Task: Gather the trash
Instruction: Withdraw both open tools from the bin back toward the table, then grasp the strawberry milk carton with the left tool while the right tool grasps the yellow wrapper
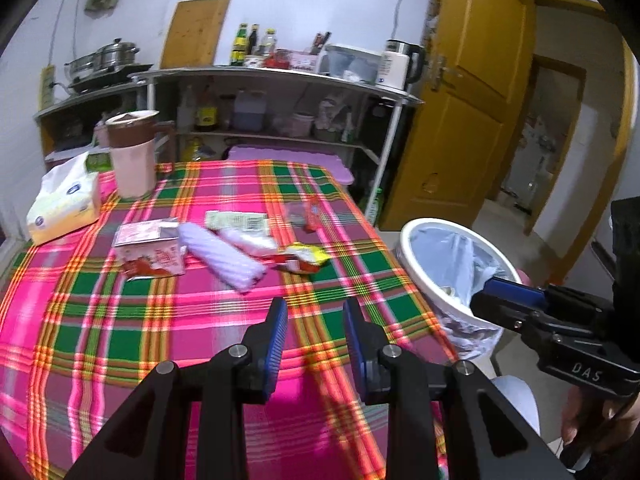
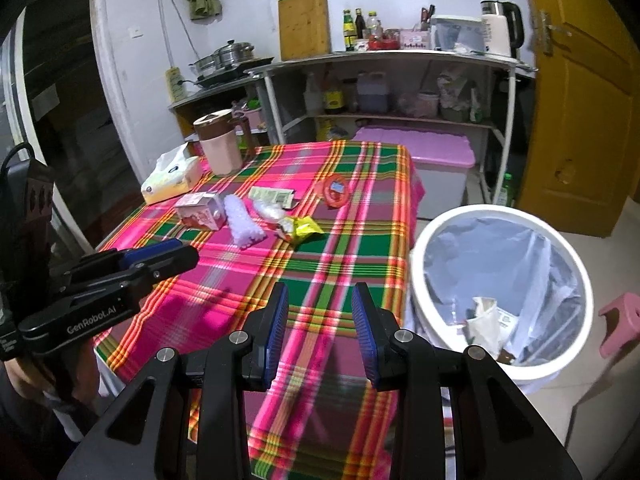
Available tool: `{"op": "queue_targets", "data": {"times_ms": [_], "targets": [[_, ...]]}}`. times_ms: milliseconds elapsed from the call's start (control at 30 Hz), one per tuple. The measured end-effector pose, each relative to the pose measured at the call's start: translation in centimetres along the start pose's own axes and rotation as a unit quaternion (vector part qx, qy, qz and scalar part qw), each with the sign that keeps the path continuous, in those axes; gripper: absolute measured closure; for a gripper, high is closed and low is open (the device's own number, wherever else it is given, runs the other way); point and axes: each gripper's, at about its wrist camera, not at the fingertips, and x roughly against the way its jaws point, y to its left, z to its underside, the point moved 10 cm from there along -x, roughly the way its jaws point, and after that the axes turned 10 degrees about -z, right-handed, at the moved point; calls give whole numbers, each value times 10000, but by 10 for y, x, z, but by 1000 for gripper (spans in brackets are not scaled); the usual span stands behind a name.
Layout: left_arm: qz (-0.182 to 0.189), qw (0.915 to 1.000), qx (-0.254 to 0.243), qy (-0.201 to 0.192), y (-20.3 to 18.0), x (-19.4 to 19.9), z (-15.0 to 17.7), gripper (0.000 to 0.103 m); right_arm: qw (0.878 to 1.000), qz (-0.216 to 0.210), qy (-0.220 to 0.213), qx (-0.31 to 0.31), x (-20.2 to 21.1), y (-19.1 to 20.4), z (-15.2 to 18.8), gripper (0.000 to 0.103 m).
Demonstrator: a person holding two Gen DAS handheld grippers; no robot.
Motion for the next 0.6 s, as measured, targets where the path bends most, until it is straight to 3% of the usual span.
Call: {"op": "queue_targets", "data": {"times_ms": [133,233,400,600], "targets": [[-199,9997,124,12,23,-3,-1,70,9999,-88,60,62,-11,5,-4,68],[-319,9992,232,-11,38,-6,-4,62,9998,-146,110,117,-19,8,-8,59],[-526,9979,369,-3,62,-13,-8,61,9994,-213,189,201,-33,12,-13,59],[-697,9961,540,11,88,-24,-13,50,9990,-279,242,259,-49,14,-22,59]]}}
